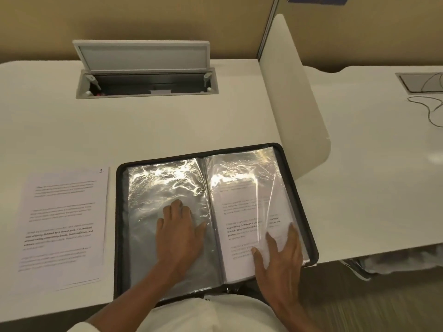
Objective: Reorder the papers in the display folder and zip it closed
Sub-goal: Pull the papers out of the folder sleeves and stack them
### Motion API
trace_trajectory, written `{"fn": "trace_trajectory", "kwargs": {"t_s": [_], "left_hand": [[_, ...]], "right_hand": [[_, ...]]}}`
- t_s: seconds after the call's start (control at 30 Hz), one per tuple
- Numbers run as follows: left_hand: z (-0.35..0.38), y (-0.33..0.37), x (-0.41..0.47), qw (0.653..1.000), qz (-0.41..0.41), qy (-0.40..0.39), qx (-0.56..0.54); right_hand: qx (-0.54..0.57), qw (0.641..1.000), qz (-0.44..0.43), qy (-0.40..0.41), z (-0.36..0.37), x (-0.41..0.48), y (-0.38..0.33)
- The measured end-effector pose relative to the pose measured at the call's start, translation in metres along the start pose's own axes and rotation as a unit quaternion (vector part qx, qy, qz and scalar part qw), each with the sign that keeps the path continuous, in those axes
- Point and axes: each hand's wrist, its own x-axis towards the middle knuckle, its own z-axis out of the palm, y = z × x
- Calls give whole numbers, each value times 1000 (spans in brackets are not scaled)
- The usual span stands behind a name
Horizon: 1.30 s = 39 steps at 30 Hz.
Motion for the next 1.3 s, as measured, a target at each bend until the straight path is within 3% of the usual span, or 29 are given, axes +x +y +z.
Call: {"fn": "trace_trajectory", "kwargs": {"t_s": [0.07,0.2,0.33,0.57,0.63,0.8,0.97,1.3], "left_hand": [[-6,6,3,999,-21,-12,-24],[-32,26,8,978,-111,-17,-174],[-61,41,12,953,-174,-58,-241],[-81,9,16,936,-212,-28,-280],[-83,-11,16,918,-251,-14,-308],[-76,-51,13,912,-316,-21,-261],[-59,-72,15,905,-375,-38,-196],[-59,-61,16,916,-399,-26,-39]], "right_hand": [[66,997,-37,10,-3,0,-9],[175,970,-164,-37,-14,-4,-37],[199,929,-305,-65,-23,-9,-66],[202,842,-484,-128,-26,-2,-98],[214,841,-470,-160,-37,8,-100],[261,876,-360,-187,-37,51,-86],[149,938,-275,-147,-14,109,-54],[4,972,-219,-85,-11,223,-21]]}}
